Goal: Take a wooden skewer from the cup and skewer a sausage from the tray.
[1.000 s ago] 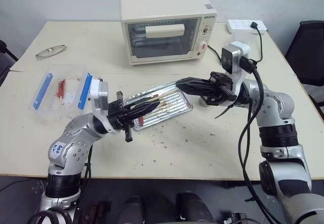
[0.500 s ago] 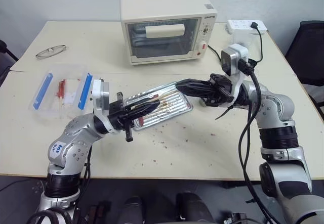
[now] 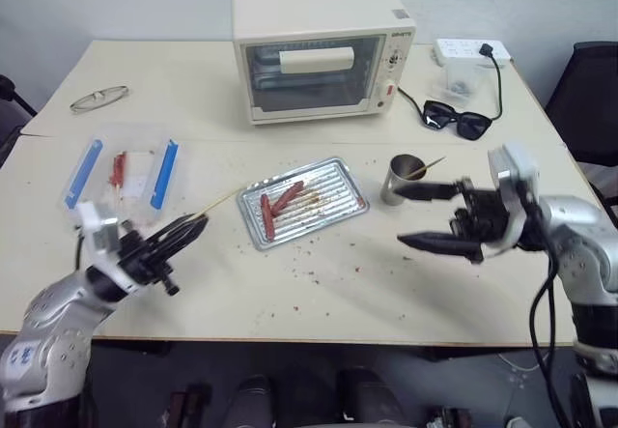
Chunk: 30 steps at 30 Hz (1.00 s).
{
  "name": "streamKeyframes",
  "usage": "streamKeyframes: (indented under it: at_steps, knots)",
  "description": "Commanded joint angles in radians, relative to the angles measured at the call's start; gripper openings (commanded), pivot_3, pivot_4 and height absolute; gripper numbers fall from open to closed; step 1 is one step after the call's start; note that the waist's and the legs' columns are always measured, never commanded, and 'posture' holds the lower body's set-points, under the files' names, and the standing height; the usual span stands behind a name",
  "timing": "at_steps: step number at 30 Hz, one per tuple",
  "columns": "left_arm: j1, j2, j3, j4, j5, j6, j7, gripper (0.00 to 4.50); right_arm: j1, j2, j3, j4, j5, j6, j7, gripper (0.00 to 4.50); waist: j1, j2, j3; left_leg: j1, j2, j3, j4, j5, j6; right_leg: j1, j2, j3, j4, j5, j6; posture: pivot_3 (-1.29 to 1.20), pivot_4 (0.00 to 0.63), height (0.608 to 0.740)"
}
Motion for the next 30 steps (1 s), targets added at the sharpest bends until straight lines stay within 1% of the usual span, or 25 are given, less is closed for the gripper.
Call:
streamKeyframes:
  at_steps: [1, 4, 7, 9, 11, 13, 15, 19, 22, 27, 30]
  knots:
    - [0.029, -0.023, 0.063, 0.009, 0.026, -0.068, 0.041, 0.0, 0.034, -0.003, -0.047, 0.004, -0.042, -0.103, -0.017, 4.47, 0.0, 0.0, 0.0, 0.0, 0.0, 0.0, 0.0, 0.0, 0.0, 0.0, 0.0, 0.0, 0.0, 0.0, 0.0, 0.0, 0.15, 0.74]
    - [0.058, -0.036, 0.07, 0.009, 0.026, -0.077, 0.05, 0.0, 0.054, 0.013, -0.04, 0.013, -0.062, -0.145, -0.033, 4.47, -0.002, -0.001, 0.0, 0.001, 0.0, 0.0, 0.0, 0.0, 0.0, 0.0, 0.0, 0.001, 0.001, 0.0, 0.0, 0.0, 0.15, 0.74]
    - [0.058, -0.039, 0.059, -0.001, 0.024, -0.082, 0.06, 0.0, 0.018, 0.034, 0.007, -0.009, -0.065, -0.142, -0.045, 4.47, -0.001, -0.001, 0.0, 0.001, 0.0, 0.0, 0.0, 0.001, -0.001, 0.0, 0.0, 0.001, 0.001, 0.0, 0.0, 0.0, 0.15, 0.74]
    - [0.046, -0.035, 0.047, -0.001, 0.027, -0.081, 0.065, 0.0, -0.051, 0.069, 0.049, -0.025, -0.059, -0.111, -0.074, 4.47, -0.007, -0.001, 0.0, 0.001, 0.0, 0.0, 0.0, 0.001, -0.001, 0.0, 0.0, 0.001, 0.001, 0.0, 0.0, 0.0, 0.15, 0.74]
    - [0.031, -0.032, 0.036, 0.0, 0.027, -0.078, 0.069, 0.0, -0.121, 0.082, 0.111, -0.028, -0.088, -0.043, -0.115, 4.47, -0.011, -0.001, 0.0, 0.001, 0.001, 0.001, 0.0, 0.001, -0.001, -0.001, 0.0, 0.001, 0.002, 0.0, 0.0, 0.0, 0.15, 0.74]
    - [0.015, -0.031, 0.022, 0.002, 0.029, -0.076, 0.071, 0.0, -0.229, 0.117, 0.229, 0.022, -0.212, -0.03, -0.176, 4.47, -0.009, -0.001, 0.0, 0.001, 0.001, 0.0, 0.0, 0.001, -0.001, -0.002, 0.0, 0.001, 0.003, 0.0, 0.0, 0.0, 0.15, 0.74]
    - [0.001, -0.029, 0.007, 0.003, 0.034, -0.074, 0.074, 0.0, -0.324, 0.179, 0.305, 0.093, -0.287, -0.084, -0.198, 4.47, -0.015, -0.002, -0.001, 0.001, 0.001, 0.001, 0.0, 0.001, -0.002, -0.002, 0.0, 0.002, 0.003, 0.0, 0.0, 0.0, 0.15, 0.74]
    - [-0.01, -0.024, -0.014, -0.006, 0.038, -0.069, 0.08, 0.0, -0.514, 0.305, 0.428, 0.32, -0.433, -0.183, -0.216, 4.47, -0.025, -0.002, -0.001, 0.0, 0.001, 0.001, -0.001, 0.001, -0.002, -0.003, 0.0, 0.001, 0.003, 0.0, 0.0, 0.0, 0.15, 0.74]
    - [-0.006, -0.026, -0.019, -0.014, 0.037, -0.068, 0.087, 0.0, -0.65, 0.414, 0.484, 0.551, -0.517, -0.29, -0.223, 4.47, -0.031, -0.002, -0.001, -0.001, 0.001, 0.001, 0.0, 0.001, -0.002, -0.004, 0.0, 0.001, 0.003, 0.0, 0.0, 0.0, 0.15, 0.74]
    - [0.007, -0.04, -0.031, -0.039, 0.036, -0.072, 0.106, 0.0, -0.822, 0.561, 0.513, 0.933, -0.634, -0.501, -0.274, 4.47, -0.041, -0.002, -0.001, -0.001, 0.001, 0.001, 0.0, 0.001, -0.002, -0.004, 0.0, 0.0, 0.006, 0.0, 0.0, 0.0, 0.15, 0.74]
    - [0.017, -0.049, -0.033, -0.054, 0.033, -0.074, 0.119, 0.0, -0.89, 0.617, 0.512, 1.107, -0.689, -0.576, -0.312, 4.47, -0.052, -0.003, -0.001, -0.002, 0.001, 0.001, -0.001, 0.001, -0.002, -0.004, 0.0, -0.001, 0.006, 0.0, 0.0, 0.0, 0.15, 0.74]
